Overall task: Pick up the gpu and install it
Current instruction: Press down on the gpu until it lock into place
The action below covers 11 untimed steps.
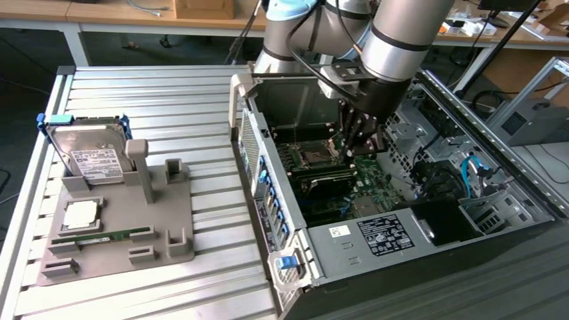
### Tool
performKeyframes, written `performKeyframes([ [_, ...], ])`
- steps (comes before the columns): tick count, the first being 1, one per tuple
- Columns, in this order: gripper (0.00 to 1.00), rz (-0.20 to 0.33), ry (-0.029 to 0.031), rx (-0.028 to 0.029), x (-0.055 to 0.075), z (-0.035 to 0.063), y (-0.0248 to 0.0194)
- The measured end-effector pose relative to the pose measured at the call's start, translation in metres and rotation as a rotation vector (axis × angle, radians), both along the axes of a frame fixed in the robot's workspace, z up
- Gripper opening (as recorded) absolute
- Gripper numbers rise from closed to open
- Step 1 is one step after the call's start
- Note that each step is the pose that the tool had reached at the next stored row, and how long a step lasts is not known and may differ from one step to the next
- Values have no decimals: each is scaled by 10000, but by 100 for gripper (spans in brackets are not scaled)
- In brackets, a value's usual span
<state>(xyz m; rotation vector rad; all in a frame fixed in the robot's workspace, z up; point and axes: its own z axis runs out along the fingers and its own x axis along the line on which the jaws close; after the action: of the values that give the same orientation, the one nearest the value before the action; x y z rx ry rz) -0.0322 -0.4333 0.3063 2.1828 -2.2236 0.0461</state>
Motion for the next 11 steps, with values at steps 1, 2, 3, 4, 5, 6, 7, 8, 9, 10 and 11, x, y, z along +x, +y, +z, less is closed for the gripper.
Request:
performKeyframes([
  [1, 11, -2, -2, -1, -45, -1, 0],
  [2, 11, -2, -5, -1, -82, -3, 0],
  [3, 11, -1, -7, 0, -120, -5, 0],
  [4, 11, -1, -10, 0, -162, -7, 0],
  [5, 11, -2, -12, 0, -203, -9, 0],
  [6, 11, 0, -16, 0, -268, -15, 0],
  [7, 11, -1, -17, 3, -287, -22, 1],
  [8, 11, -2, -16, 1, -302, -30, 1],
  [9, 11, -2, -16, 0, -317, -44, 0],
  [10, 11, -2, -16, -1, -330, -60, 0],
  [11, 11, -2, -16, -2, -344, -79, 0],
])
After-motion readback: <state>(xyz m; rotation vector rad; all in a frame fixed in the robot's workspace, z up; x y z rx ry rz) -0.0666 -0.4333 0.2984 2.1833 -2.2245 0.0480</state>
